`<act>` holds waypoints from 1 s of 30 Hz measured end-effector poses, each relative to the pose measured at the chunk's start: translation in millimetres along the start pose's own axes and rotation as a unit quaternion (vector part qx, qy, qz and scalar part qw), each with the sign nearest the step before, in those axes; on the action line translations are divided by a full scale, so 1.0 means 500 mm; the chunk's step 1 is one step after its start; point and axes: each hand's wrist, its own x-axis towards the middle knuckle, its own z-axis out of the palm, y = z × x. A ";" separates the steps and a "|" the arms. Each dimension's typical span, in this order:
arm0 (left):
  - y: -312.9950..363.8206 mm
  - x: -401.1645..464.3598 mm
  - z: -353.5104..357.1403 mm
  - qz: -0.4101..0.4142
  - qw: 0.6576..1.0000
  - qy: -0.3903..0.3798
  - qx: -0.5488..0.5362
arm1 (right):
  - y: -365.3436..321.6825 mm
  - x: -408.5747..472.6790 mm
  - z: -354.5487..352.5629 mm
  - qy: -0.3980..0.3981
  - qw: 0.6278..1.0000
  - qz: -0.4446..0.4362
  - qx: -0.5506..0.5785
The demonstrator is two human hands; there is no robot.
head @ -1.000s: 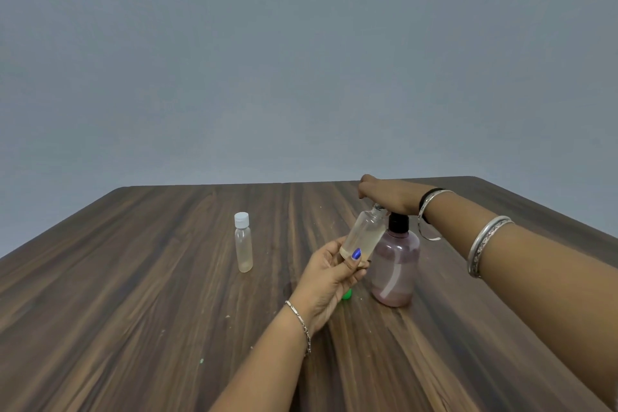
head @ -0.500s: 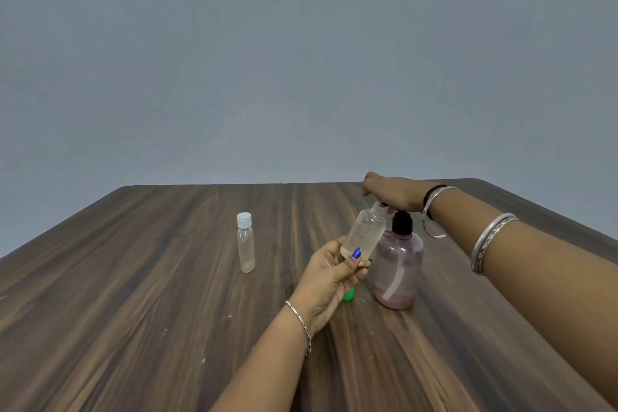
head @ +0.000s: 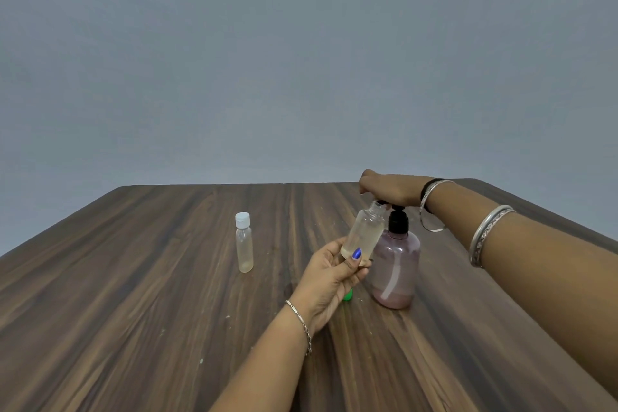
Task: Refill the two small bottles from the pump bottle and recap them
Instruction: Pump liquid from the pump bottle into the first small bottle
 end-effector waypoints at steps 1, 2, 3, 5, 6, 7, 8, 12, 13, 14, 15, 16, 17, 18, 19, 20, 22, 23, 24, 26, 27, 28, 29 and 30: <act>0.001 0.001 0.000 0.001 1.000 -0.001 -0.001 | -0.002 -0.001 0.000 -0.004 1.000 0.002 -0.007; 0.001 0.001 0.000 0.001 1.000 -0.001 0.000 | -0.004 -0.002 0.001 -0.005 1.000 0.003 -0.013; 0.001 0.001 0.000 0.001 1.000 -0.001 0.001 | -0.004 -0.003 0.003 -0.004 1.000 0.004 -0.018; 0.000 0.000 -0.002 -0.002 1.000 0.000 0.001 | -0.002 -0.005 0.007 0.000 1.000 0.008 -0.023; -0.002 0.000 -0.003 -0.003 1.000 0.001 0.001 | 0.000 -0.006 0.009 0.000 1.000 0.012 -0.023; -0.004 -0.001 -0.004 -0.003 1.000 0.001 0.003 | 0.002 -0.006 0.011 0.000 1.000 0.016 -0.021; -0.005 0.000 -0.005 -0.003 1.000 0.000 0.007 | 0.003 -0.006 0.013 0.001 1.000 0.017 -0.018; -0.006 0.003 -0.004 0.002 1.000 -0.001 0.007 | 0.006 -0.003 0.008 0.009 1.000 0.000 -0.013; -0.005 0.004 -0.004 0.002 1.000 -0.001 0.005 | 0.006 -0.002 0.005 0.011 1.000 -0.004 -0.006; -0.005 0.004 -0.004 0.001 1.000 -0.002 0.004 | 0.008 -0.001 0.002 0.011 1.000 -0.005 0.003; -0.006 0.004 -0.004 0.000 1.000 -0.003 0.004 | 0.009 0.000 -0.001 0.009 1.000 -0.003 0.010; -0.006 0.005 -0.004 -0.001 1.000 -0.004 0.004 | 0.010 0.001 -0.003 0.005 1.000 0.000 0.014; -0.007 0.005 -0.004 0.000 1.000 -0.004 0.004 | 0.010 0.001 -0.004 0.002 1.000 0.002 0.014; -0.006 0.006 -0.004 0.001 1.000 -0.005 0.005 | 0.009 0.003 -0.004 0.001 1.000 0.003 0.012; -0.006 0.006 -0.003 0.001 1.000 -0.005 0.006 | 0.009 0.004 -0.003 0.001 1.000 0.003 0.011; -0.005 0.006 -0.004 0.000 1.000 -0.004 0.007 | 0.009 0.005 -0.001 0.002 1.000 0.004 0.010; -0.006 0.005 -0.005 -0.002 1.000 -0.003 0.004 | 0.011 0.007 0.004 0.004 1.000 0.006 0.008; -0.006 0.005 -0.005 -0.003 1.000 -0.003 0.003 | 0.013 0.007 0.006 0.005 1.000 0.008 0.008; -0.006 0.005 -0.006 -0.003 1.000 -0.004 0.002 | 0.014 0.006 0.007 0.006 1.000 0.008 0.008; -0.005 0.007 -0.005 -0.002 1.000 -0.005 0.005 | 0.014 0.003 0.009 0.006 1.000 0.008 0.004; -0.005 0.007 -0.005 -0.001 1.000 -0.005 0.008 | 0.013 0.001 0.011 0.007 1.000 0.007 0.003; -0.005 0.007 -0.004 0.000 1.000 -0.004 0.010 | 0.012 -0.001 0.012 0.007 1.000 0.007 0.003; -0.005 0.006 -0.004 0.000 1.000 -0.003 0.011 | 0.011 -0.003 0.013 0.007 1.000 0.006 0.002; -0.005 0.005 -0.004 0.000 1.000 -0.002 0.009 | 0.011 -0.004 0.013 0.008 1.000 0.006 0.002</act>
